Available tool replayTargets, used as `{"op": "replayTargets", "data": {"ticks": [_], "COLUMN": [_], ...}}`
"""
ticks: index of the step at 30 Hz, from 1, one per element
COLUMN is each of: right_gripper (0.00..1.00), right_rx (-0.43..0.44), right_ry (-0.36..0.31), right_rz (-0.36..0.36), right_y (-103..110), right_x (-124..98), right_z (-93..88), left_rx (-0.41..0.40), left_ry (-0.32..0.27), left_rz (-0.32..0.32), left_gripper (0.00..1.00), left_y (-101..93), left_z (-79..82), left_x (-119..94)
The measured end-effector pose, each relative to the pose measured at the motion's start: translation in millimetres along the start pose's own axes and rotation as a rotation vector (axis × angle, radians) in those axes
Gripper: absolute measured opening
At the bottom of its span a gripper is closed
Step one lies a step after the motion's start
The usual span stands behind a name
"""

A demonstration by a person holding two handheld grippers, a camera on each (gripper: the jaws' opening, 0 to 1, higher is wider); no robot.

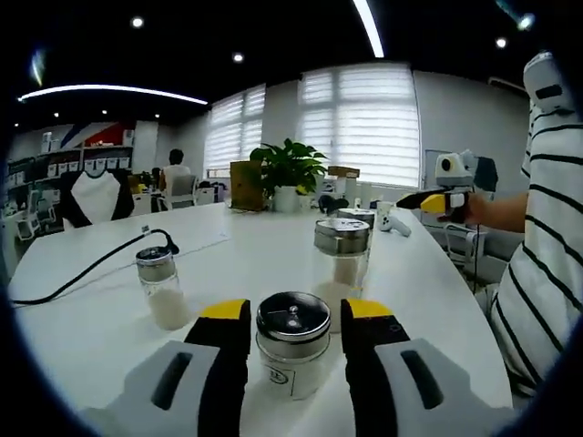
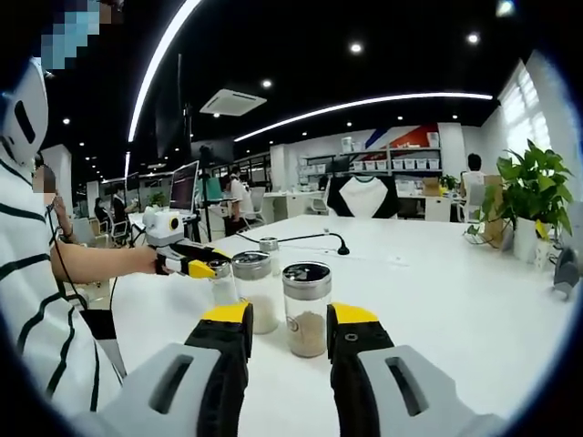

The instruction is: Rotate the seasoning bottle until the label or dispensing opening points toward the visible target arrow and the bottle remains upright within the marked orientation range

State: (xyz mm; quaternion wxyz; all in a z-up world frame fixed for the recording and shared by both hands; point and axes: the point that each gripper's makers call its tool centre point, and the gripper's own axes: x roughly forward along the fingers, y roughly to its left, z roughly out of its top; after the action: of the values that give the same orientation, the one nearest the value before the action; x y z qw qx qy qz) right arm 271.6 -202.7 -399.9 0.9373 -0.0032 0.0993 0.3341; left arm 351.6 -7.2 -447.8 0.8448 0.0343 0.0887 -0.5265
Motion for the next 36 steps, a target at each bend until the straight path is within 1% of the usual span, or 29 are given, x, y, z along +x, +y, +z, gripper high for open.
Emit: {"op": "replayTargets", "data": {"ticks": [2,7,8,11,17,22,23,25,26,30,31,33,34,36], "right_gripper": [0.31,0.3,0.31,0.31,0.3,0.3,0.3,0.3,0.3,0.3,0.3,0.3,0.3,0.29], "right_rx": [0.002,0.001,-0.002,0.011,0.015,0.024,0.024,0.015,0.016,0.032,0.036,0.041,0.044,0.063], "right_ry": [0.007,0.005,0.003,-0.008,0.003,-0.01,-0.009,-0.003,-0.002,-0.001,-0.003,-0.017,-0.015,-0.011], "right_rz": [-0.001,-0.006,-0.019,-0.028,-0.031,-0.032,-0.03,-0.026,-0.021,-0.028,-0.031,-0.034,-0.034,-0.036], "right_y": [0,0,-3,-7,-8,-8,-7,-6,-5,-5,-6,-6,-7,-11], "right_x": [0,-1,-2,-3,0,3,3,4,3,4,4,5,6,7], "right_z": [-2.1,-1.8,-1.5,-1.3,-5.3,-2.9,-3.0,-3.6,-4.0,-6.8,-6.6,-3.9,-3.9,-4.2], "left_rx": [-0.002,-0.005,-0.004,-0.007,-0.008,-0.012,-0.021,-0.019,-0.022,-0.031,-0.041,-0.042,-0.032,-0.037], "left_ry": [0.024,0.021,0.019,0.011,0.041,0.028,0.026,0.025,0.025,-0.025,-0.046,-0.054,-0.058,-0.062], "left_rz": [0.006,0.014,0.02,0.048,0.126,0.205,0.238,0.262,0.285,0.373,0.408,0.429,0.446,0.475], "left_gripper": [0.34,0.34,0.34,0.33,0.33,0.33,0.33,0.33,0.33,0.33,0.33,0.33,0.33,0.33], "left_y": [0.8,0.2,0.2,-0.6,0.8,-0.8,1.0,1.2,2.6,6.1,8.2,7.9,8.0,9.0], "left_z": [-4.4,-4.3,-4.4,-3.8,-4.6,-4.7,-4.7,-5.1,-5.5,-6.1,-6.2,-6.9,-6.7,-6.9], "left_x": [0,-1,-1,-2,1,2,2,2,1,-1,-2,-2,-1,-1]}}
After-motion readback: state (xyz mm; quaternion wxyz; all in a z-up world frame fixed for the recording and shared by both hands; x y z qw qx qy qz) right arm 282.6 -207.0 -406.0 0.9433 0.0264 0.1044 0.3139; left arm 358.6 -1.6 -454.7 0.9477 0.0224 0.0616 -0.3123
